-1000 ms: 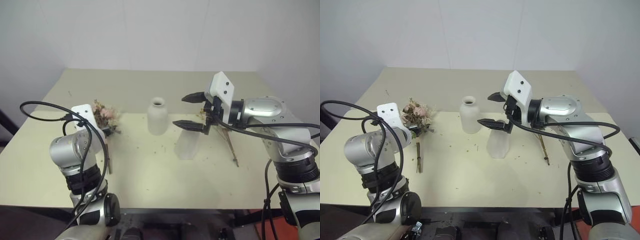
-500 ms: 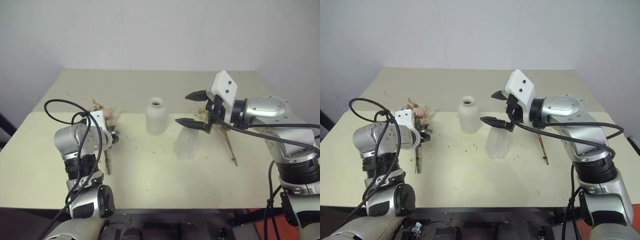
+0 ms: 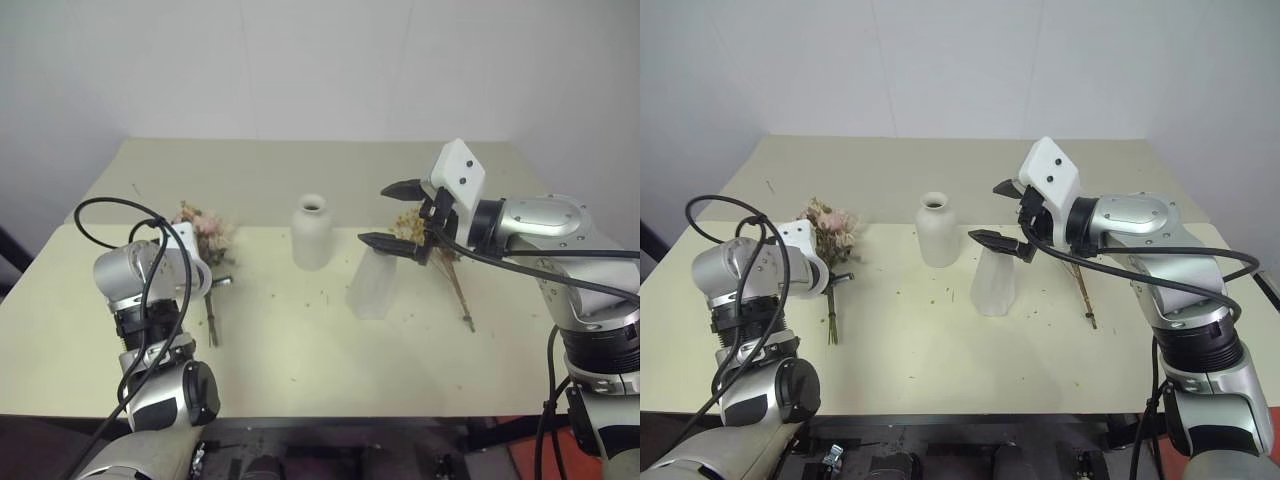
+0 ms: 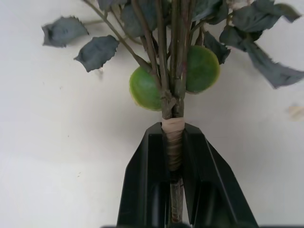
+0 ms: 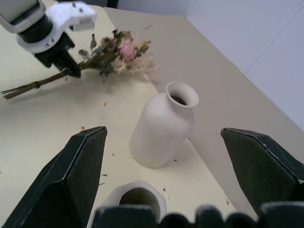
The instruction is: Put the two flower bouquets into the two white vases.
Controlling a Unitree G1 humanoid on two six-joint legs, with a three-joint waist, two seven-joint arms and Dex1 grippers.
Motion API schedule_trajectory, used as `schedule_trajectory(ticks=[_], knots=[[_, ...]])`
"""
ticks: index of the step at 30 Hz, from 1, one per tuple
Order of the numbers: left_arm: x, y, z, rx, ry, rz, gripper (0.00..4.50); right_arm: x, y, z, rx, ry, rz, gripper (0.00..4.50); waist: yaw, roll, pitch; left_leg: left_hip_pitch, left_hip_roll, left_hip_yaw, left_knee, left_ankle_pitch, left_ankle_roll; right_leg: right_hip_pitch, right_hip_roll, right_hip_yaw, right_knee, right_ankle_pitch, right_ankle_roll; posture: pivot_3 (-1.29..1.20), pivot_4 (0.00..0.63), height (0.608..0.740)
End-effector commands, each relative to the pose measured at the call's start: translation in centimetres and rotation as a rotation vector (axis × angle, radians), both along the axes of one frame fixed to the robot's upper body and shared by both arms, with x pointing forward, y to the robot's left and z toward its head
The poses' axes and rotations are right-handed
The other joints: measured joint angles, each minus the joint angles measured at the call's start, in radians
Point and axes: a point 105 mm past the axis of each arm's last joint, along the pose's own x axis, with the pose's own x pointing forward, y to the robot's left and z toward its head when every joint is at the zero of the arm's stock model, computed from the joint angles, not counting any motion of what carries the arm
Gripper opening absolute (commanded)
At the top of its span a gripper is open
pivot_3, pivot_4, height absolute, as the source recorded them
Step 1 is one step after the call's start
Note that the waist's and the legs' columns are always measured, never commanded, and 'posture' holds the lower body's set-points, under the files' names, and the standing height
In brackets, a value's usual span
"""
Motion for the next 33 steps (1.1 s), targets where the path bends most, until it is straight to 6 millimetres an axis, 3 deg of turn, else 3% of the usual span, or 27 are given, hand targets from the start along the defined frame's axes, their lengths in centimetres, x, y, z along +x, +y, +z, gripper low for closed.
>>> schedule_trajectory(ticks=[1,5,10,13,18,24,27,33], knots=[[0.7,0.7,7.0,0.047,-0.361,-0.01,0.12,-0.1,-0.8,1.5,0.012,-0.059,-0.033,4.5,0.0,0.0,0.0,0.0,0.0,0.0,0.0,0.0,0.0,0.0,0.0,0.0,0.0,0.0,0.0,0.0,0.15,0.74],[0.4,0.5,14.0,0.138,-0.799,-0.157,0.12,0.1,-1.2,1.5,0.012,-0.063,-0.056,4.5,0.0,0.0,0.0,0.0,0.0,0.0,-0.001,0.0,-0.001,0.0,0.0,0.0,-0.001,0.0,0.0,0.0,0.15,0.74],[1.4,0.2,17.9,0.065,-1.087,-0.28,0.12,0.5,-1.6,1.3,0.021,-0.081,-0.093,4.5,0.009,0.0,0.0,0.0,0.0,0.001,-0.001,0.001,-0.001,0.001,0.0,0.0,-0.001,0.0,0.0,0.0,0.15,0.74],[2.2,-0.5,20.4,-0.158,-1.306,-0.39,0.12,0.5,-1.6,1.3,0.034,-0.091,-0.106,4.5,0.014,0.0,0.0,0.0,0.0,0.0,0.0,0.001,-0.002,0.001,0.0,-0.001,-0.002,0.0,0.0,0.0,0.15,0.74],[4.2,-3.4,20.7,-0.329,-1.429,-0.585,0.12,0.1,-1.8,1.5,0.054,-0.102,-0.14,4.5,0.011,0.0,0.0,-0.003,0.0,0.001,0.0,0.001,-0.001,0.001,-0.001,-0.001,-0.004,0.001,0.0,0.0,0.15,0.74],[4.5,-6.0,21.4,-0.545,-1.512,-0.723,0.12,-0.7,-2.5,1.4,0.071,-0.116,-0.201,4.5,0.004,0.0,0.0,-0.005,0.0,0.0,0.0,0.0,0.0,-0.001,0.0,-0.001,-0.005,0.001,0.001,0.0,0.15,0.74],[4.1,-7.1,21.3,-0.563,-1.566,-0.786,0.12,-1.1,-2.7,1.4,0.079,-0.128,-0.225,4.5,-0.002,0.0,0.0,-0.005,0.0,0.0,0.0,0.0,0.0,-0.001,0.0,-0.001,-0.005,0.001,0.002,0.0,0.15,0.74],[4.8,-10.1,20.0,-0.508,-1.492,-0.873,0.12,-1.9,-3.0,1.7,0.095,-0.146,-0.271,4.5,-0.002,0.0,0.0,-0.003,0.0,0.0,0.0,0.0,0.0,-0.001,0.0,-0.001,-0.002,0.001,0.003,0.0,0.15,0.74]])
